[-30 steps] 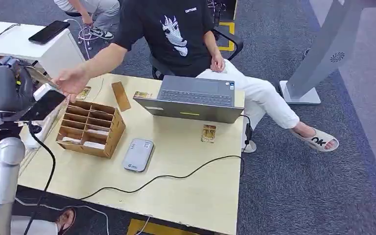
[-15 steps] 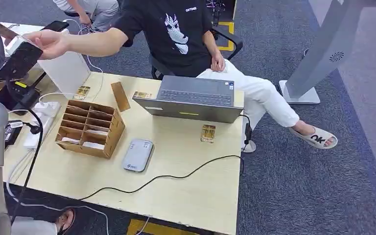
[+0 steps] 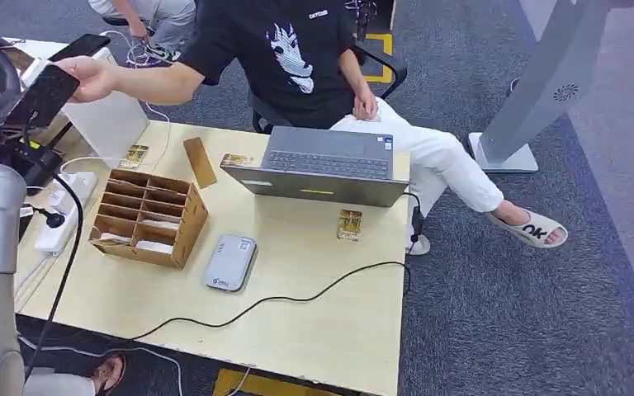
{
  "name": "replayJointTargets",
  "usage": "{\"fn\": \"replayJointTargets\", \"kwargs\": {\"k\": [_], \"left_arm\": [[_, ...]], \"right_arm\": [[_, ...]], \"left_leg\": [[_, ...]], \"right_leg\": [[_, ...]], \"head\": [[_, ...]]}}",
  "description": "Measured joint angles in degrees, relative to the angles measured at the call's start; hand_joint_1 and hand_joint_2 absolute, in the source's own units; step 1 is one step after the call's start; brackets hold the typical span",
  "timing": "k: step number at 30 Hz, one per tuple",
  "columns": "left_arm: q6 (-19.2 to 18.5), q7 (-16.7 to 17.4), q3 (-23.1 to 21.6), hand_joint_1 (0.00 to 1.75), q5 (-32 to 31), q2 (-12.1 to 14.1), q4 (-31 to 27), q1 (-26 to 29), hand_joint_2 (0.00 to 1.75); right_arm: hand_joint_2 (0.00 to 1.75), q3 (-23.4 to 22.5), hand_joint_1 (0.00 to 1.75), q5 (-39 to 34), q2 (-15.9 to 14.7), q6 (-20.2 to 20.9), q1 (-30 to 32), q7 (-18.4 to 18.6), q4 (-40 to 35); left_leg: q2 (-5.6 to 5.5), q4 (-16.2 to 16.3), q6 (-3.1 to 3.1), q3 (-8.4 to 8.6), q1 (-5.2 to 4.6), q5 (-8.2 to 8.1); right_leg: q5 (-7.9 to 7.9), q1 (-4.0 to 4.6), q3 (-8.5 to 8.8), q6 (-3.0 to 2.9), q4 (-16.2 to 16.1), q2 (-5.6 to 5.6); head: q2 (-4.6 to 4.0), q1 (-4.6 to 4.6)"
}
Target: Pass the card to the sensor for recognition and then transmit it.
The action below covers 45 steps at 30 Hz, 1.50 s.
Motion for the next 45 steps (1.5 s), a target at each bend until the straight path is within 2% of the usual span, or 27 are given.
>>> {"fn": "replayJointTargets", "kwargs": {"k": [3,4,8,14,21,29,35,39,40,41,42,43,44,45], "left_arm": [[0.00,0.00,0.00,1.75,0.00,-0.11,0.24,-0.02,1.75],[0.00,0.00,0.00,0.00,0.00,-0.11,0.35,-0.02,1.75],[0.50,-0.48,0.00,0.00,1.47,-0.59,0.26,0.19,1.75],[2.82,-1.77,0.00,0.00,5.33,-2.40,-3.87,5.10,1.75],[4.11,-3.41,0.37,0.00,8.13,-2.62,-8.09,10.97,1.75],[4.24,-3.74,1.31,0.00,8.83,-2.60,-9.97,13.09,1.75],[4.88,-7.22,3.13,0.00,12.24,-2.60,-13.77,19.54,1.75],[5.68,-10.82,4.92,0.00,15.52,-2.69,-18.28,26.44,1.75],[6.14,-12.59,5.68,0.00,17.27,-2.84,-20.09,29.10,1.75],[6.84,-15.00,6.87,0.00,20.36,-3.90,-23.03,34.00,1.75],[7.57,-18.73,8.95,0.00,24.37,-5.40,-27.19,39.78,1.75],[7.83,-23.98,11.27,0.00,28.82,-7.53,-30.68,45.32,1.75],[6.22,-29.50,14.14,0.00,32.88,-10.80,-32.86,49.98,1.75],[3.29,-33.24,17.32,0.00,35.44,-13.37,-34.19,53.34,1.75]], "right_arm": [[1.75,0.00,0.00,-0.02,-0.02,0.00,0.00,0.00,0.00],[1.75,0.00,0.00,0.00,-0.02,0.00,0.00,0.00,0.00],[1.75,-0.11,0.00,0.00,-0.02,0.00,-0.02,0.24,0.00],[1.75,-1.31,0.00,0.02,-0.02,0.00,-0.07,0.46,0.00],[1.75,-2.27,0.00,0.00,-0.02,0.07,-0.03,0.42,0.00],[1.75,-2.82,0.00,-0.04,-0.02,0.07,-0.03,0.35,0.00],[1.75,-3.48,0.00,-0.09,-0.02,0.09,0.05,0.17,0.00],[1.75,-4.28,0.00,-0.18,-0.02,0.15,0.08,-0.07,0.00],[1.75,-4.54,0.00,-0.67,0.00,-0.04,0.09,-0.18,0.00],[1.75,-5.07,0.00,-1.40,0.07,-0.44,0.09,-0.09,0.00],[1.75,-5.80,0.00,-1.99,0.28,-0.81,0.12,-0.04,-0.02],[1.75,-6.47,0.00,-2.30,0.48,-1.25,0.34,-0.20,-0.02],[1.75,-7.08,0.00,-2.43,0.65,-1.48,0.75,-0.50,-0.02],[1.75,-7.48,0.00,-2.45,0.90,-1.57,0.96,-0.81,0.00]], "left_leg": [[0.01,0.00,0.00,-0.01,0.00,0.00],[0.01,0.00,0.00,-0.01,0.00,0.00],[-0.05,0.00,0.00,0.00,0.00,0.00],[-0.08,0.00,0.01,0.01,0.00,0.00],[-0.11,0.00,0.01,0.06,0.00,0.03],[-0.19,0.00,0.01,0.06,0.00,0.04],[-0.18,-0.01,0.01,0.07,0.00,0.03],[-0.17,-0.02,0.01,0.07,0.00,0.00],[-0.13,-0.06,0.05,0.07,-0.02,-0.05],[0.02,-0.13,-0.02,0.21,-0.08,-0.18],[0.27,-0.20,-0.15,0.47,-0.19,-0.44],[0.70,-0.19,0.10,0.69,-0.26,-0.61],[0.71,-0.13,0.13,0.80,-0.25,-0.65],[0.59,-0.11,0.18,0.71,-0.19,-0.67]], "right_leg": [[0.00,0.00,-0.01,0.00,0.00,0.01],[0.00,0.00,-0.02,0.00,0.00,0.01],[0.00,0.00,0.01,0.00,0.00,-0.05],[-0.01,-0.01,0.09,0.02,0.00,-0.11],[0.00,0.00,0.14,0.01,0.01,-0.15],[0.00,0.00,0.20,0.01,0.02,-0.25],[-0.03,0.00,0.20,0.02,0.01,-0.23],[-0.05,0.00,0.19,0.04,0.00,-0.22],[-0.06,-0.01,0.24,0.04,0.00,-0.19],[-0.10,-0.08,0.30,-0.01,-0.01,-0.02],[-0.19,-0.18,0.41,-0.04,0.00,0.23],[-0.35,-0.20,0.53,0.08,0.00,0.57],[-0.45,-0.21,0.59,0.14,-0.06,0.61],[-0.57,-0.20,0.61,0.29,-0.10,0.51]], "head": [[0.00,0.00],[0.00,0.00],[0.02,-0.02],[0.00,0.00],[0.00,0.00],[0.00,0.00],[0.02,0.02],[0.00,0.00],[0.00,0.02],[0.00,0.15],[0.02,0.15],[0.00,-0.18],[0.02,-0.39],[0.00,-0.31]]}}
